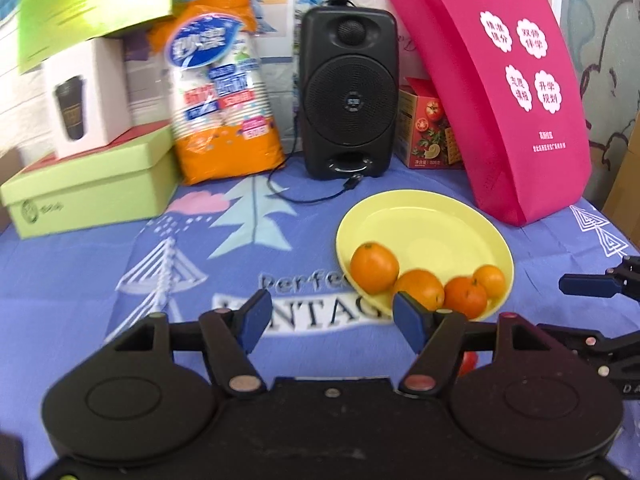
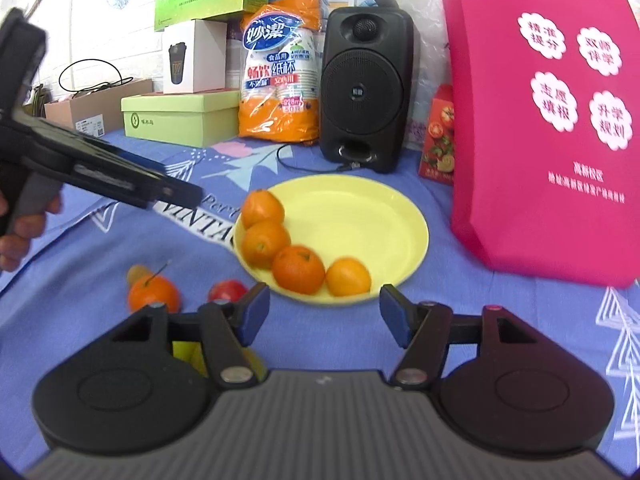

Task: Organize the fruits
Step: 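Move both open grippers back toward the remaining fruit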

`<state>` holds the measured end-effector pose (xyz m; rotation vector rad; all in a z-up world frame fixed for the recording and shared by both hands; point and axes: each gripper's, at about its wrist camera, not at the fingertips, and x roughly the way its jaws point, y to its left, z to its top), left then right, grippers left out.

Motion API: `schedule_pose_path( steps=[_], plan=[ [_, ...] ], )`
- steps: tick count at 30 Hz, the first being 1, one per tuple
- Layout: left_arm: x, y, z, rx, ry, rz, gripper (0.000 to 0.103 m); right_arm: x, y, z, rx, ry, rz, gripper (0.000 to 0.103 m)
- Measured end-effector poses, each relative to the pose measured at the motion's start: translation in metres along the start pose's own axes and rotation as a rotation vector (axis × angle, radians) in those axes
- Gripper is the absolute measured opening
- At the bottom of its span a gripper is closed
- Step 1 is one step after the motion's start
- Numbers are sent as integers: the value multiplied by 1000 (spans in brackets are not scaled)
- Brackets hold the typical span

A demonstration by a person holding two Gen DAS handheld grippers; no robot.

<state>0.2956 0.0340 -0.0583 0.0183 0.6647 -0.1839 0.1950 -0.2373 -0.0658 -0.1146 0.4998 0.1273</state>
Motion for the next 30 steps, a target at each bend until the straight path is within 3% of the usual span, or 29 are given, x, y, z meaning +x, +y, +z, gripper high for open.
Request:
schedule_pose_path(
  steps=[8, 16, 24, 30],
  plan=[
    [-41, 6, -39, -4, 8, 63, 74, -26, 9, -24, 5, 21, 24, 64],
    [-48, 6, -80, 7, 74, 70, 74, -44, 30, -48, -40, 62, 65, 64],
    [-23, -4, -81, 53, 90, 75, 74, -51, 46, -63, -75, 93, 103, 65],
    [-5, -11, -77, 84, 89, 87, 74, -41, 38, -59, -56, 108, 61, 65]
  ],
)
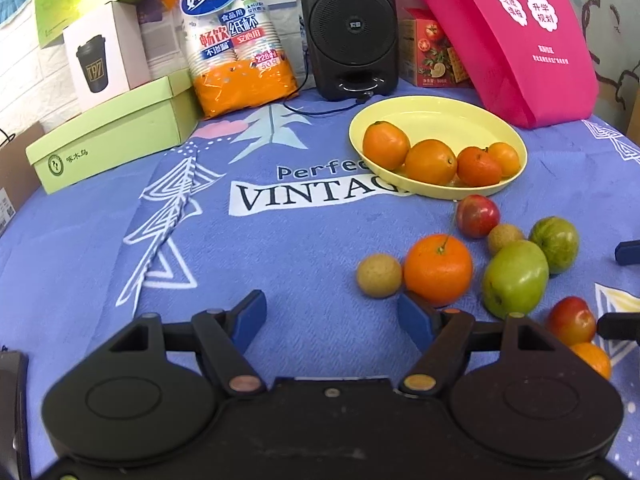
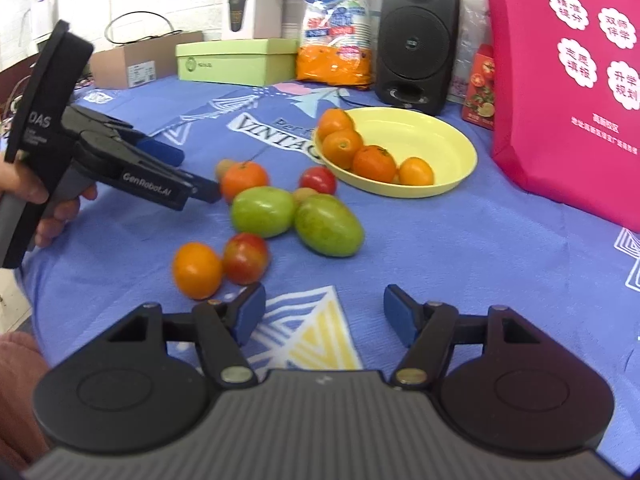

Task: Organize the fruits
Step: 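Move both open grippers back toward the remaining fruit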

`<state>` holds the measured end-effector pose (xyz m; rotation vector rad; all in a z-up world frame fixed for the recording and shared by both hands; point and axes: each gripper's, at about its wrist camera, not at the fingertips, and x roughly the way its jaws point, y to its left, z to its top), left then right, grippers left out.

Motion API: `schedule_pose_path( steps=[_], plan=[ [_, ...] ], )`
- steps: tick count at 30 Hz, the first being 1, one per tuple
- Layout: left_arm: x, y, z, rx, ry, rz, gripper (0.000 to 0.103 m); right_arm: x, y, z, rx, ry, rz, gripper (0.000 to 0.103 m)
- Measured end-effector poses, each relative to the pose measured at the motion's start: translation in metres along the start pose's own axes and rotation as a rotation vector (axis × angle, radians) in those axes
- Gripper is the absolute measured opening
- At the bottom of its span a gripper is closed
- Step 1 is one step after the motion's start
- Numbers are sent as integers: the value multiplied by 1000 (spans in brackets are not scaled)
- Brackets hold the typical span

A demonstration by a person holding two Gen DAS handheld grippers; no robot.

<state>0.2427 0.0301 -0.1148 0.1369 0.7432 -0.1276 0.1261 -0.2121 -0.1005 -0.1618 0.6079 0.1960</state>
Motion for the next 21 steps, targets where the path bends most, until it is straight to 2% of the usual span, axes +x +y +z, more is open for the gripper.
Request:
schedule_pose_path(
  steps=[3, 7, 21],
  plan=[
    [6, 2, 2, -13, -1, -6, 75, 5, -6, 3, 9, 6, -11, 66],
    [14, 5, 7, -27, -1, -16, 75, 12, -11, 7, 11, 10, -20, 71],
    [24, 8, 8, -37, -21, -37, 75, 52, -13, 31, -25, 15, 19, 71]
  ],
)
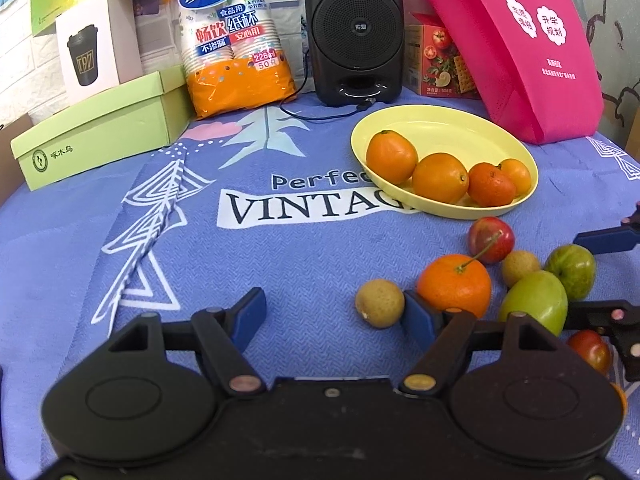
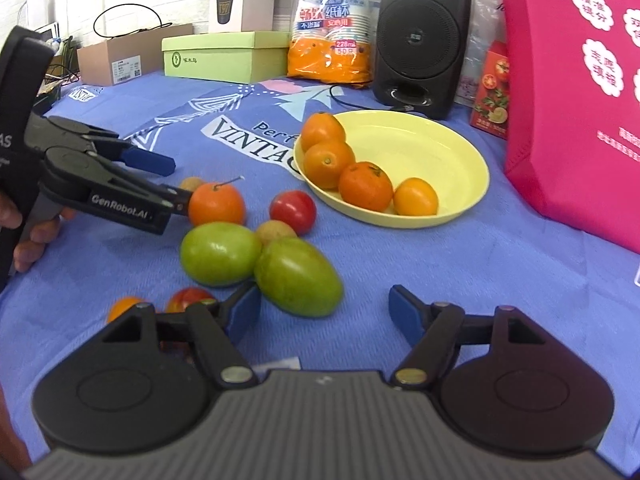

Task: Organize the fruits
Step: 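Move both open grippers back toward the remaining fruit, then grasp a small brown kiwi-like fruit with the left gripper while the right grasps a green mango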

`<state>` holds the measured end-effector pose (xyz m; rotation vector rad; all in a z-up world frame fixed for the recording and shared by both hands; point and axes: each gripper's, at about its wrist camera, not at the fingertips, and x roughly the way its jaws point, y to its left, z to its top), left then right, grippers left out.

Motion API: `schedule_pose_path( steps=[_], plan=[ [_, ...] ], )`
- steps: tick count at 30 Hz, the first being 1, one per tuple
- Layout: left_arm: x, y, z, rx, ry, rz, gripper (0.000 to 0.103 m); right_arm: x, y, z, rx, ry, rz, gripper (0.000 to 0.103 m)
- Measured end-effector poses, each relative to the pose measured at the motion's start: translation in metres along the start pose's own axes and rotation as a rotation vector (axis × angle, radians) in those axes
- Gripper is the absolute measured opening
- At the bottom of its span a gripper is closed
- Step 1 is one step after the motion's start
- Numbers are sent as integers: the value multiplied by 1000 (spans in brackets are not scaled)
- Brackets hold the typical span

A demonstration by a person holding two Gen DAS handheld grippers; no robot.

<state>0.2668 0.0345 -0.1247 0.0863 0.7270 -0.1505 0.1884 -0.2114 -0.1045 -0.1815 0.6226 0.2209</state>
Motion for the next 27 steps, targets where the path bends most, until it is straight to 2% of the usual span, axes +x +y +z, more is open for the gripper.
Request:
schedule_pose_path(
  steps=[6, 12, 13, 17, 19, 21, 23, 27],
  plan=[
    [1, -1, -2, -4, -11, 1, 75, 7, -1, 3, 34, -1, 16, 69],
    [0, -1, -3, -7, -11, -2, 72, 4, 6, 3, 23, -17, 45, 43],
    [0, -1, -3, -7, -12, -3, 71, 4, 7, 2, 24, -19, 39, 43],
    [-4, -2, -4, -5, -17, -15, 63, 1, 8, 1, 37, -22, 36, 43],
    [-6, -2, -4, -5, -19, -32, 55, -1, 9, -1, 42, -24, 36, 43],
    [-7, -2, -4, -8, -20, -51, 43, -4, 9, -2, 50, -25, 37, 43],
    [-9, 0, -5, -20, -24, -81, 36, -7, 8, -5, 62, -27, 39, 43],
    [-11, 3, -6, -49, -18, -99, 31, -14, 8, -10, 78, -30, 38, 43]
  ],
)
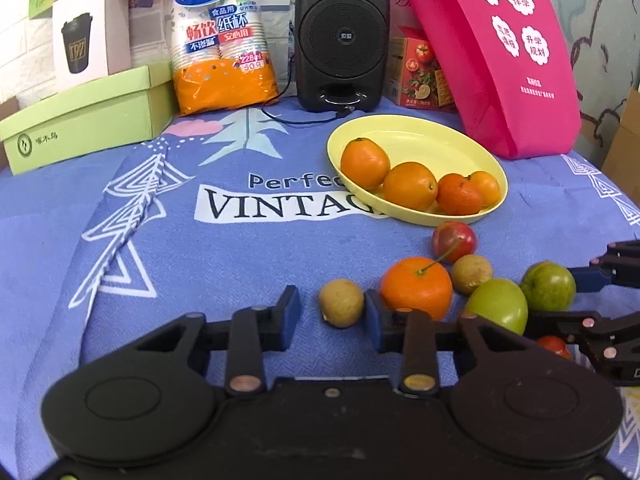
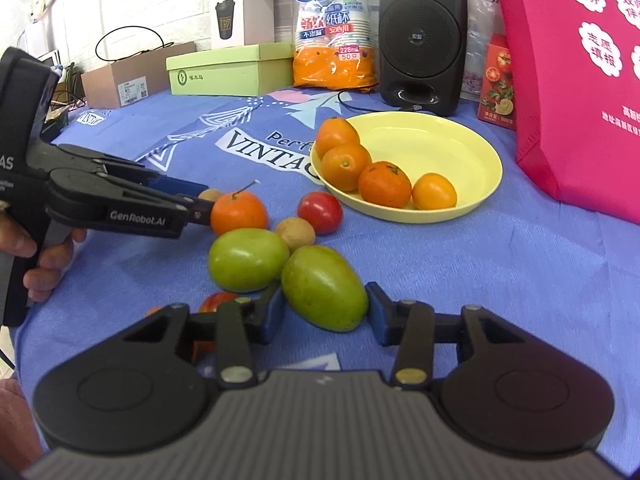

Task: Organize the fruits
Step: 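Grasp a small brown kiwi-like fruit with the left gripper while the right grasps a green mango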

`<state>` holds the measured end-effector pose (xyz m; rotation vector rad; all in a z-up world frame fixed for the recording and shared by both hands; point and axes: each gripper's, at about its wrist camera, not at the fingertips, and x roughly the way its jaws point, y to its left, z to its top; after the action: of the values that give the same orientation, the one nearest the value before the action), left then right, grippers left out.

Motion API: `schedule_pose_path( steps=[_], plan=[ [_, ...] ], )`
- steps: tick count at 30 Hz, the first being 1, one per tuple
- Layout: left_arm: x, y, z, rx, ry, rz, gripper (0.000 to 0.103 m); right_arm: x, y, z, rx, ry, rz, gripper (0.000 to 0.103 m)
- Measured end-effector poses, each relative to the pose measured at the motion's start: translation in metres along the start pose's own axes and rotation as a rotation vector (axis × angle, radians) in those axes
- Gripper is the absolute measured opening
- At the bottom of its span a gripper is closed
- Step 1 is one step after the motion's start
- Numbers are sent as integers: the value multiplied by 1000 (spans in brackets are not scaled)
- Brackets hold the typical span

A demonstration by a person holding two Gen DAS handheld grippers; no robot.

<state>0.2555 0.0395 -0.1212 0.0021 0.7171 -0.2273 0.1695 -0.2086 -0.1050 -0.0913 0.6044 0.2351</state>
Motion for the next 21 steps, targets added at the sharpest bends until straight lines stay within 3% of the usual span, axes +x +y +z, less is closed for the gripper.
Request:
schedule_pose_path(
  steps=[4, 14, 21],
  plan=[
    [-6, -2, -2, 11, 4, -8, 23, -7, 1, -4, 8, -1, -4, 43],
    [-28, -8, -9, 27, 8, -5, 23, -21, 4, -12, 10, -6, -19, 43],
    [-60, -11, -6, 59, -30, -2, 23, -33, 5, -16, 5, -7, -35, 43]
  ],
)
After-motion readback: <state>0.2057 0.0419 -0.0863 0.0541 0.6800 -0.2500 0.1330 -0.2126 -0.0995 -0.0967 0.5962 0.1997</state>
